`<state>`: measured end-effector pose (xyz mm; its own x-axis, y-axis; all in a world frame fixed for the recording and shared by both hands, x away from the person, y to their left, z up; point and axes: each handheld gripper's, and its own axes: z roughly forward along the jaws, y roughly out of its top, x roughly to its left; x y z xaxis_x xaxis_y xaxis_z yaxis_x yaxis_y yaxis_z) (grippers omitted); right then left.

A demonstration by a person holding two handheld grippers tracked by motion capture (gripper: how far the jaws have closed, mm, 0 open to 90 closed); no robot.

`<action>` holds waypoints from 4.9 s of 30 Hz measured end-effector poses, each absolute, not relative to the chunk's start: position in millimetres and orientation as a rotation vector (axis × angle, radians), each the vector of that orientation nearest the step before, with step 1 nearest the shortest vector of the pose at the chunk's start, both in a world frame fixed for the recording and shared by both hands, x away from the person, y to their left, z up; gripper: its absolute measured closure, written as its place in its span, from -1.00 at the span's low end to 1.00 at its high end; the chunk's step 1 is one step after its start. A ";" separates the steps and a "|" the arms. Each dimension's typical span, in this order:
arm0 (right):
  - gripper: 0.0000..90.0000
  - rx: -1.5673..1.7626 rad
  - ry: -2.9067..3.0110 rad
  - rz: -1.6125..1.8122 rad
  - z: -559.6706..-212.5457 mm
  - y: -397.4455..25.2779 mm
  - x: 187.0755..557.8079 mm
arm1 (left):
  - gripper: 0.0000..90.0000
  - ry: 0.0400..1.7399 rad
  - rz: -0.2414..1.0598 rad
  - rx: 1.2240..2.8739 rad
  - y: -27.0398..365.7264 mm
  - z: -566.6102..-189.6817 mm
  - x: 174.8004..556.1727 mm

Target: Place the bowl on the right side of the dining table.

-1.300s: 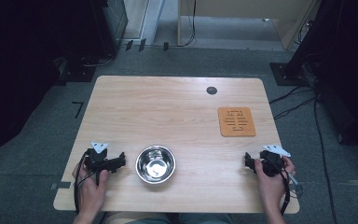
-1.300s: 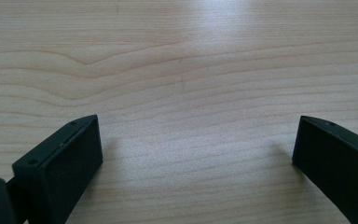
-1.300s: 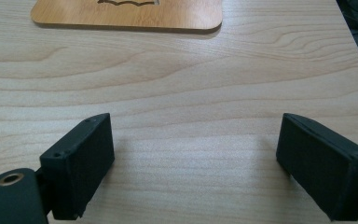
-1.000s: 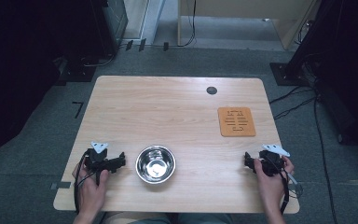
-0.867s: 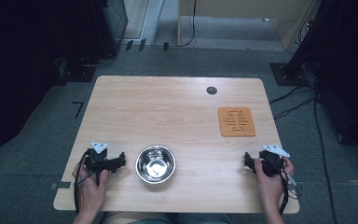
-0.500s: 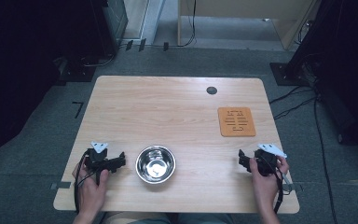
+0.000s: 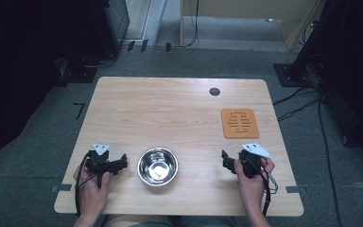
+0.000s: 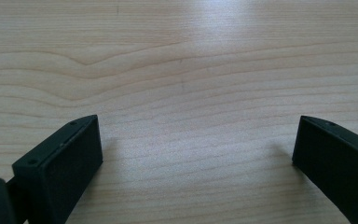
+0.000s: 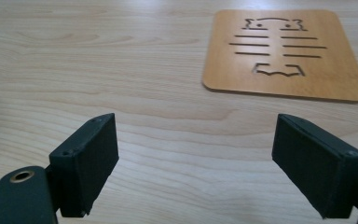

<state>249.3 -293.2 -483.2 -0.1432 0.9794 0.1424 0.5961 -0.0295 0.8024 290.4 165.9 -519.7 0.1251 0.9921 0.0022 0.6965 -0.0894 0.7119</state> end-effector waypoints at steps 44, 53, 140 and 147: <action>-0.68 1.567 1.954 1.253 -478.2 -202.1 248.9 | -0.97 1.628 0.683 1.848 165.9 -519.7 290.3; -0.68 1.566 1.977 1.279 -478.2 -190.0 248.3 | -0.97 1.628 0.684 1.848 165.9 -519.7 290.3; 0.90 1.785 2.102 1.541 -497.6 -193.7 260.1 | -0.97 1.628 0.684 1.848 165.9 -519.7 290.4; 0.90 1.817 2.066 1.564 -495.2 -202.9 261.9 | -0.97 1.628 0.684 1.848 165.9 -519.7 290.3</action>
<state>261.9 -202.9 -495.2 -0.3403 0.7383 0.5824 0.7610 -0.1476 0.6318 290.3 165.9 -519.7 0.1252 0.9921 0.0026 0.6965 -0.0898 0.7119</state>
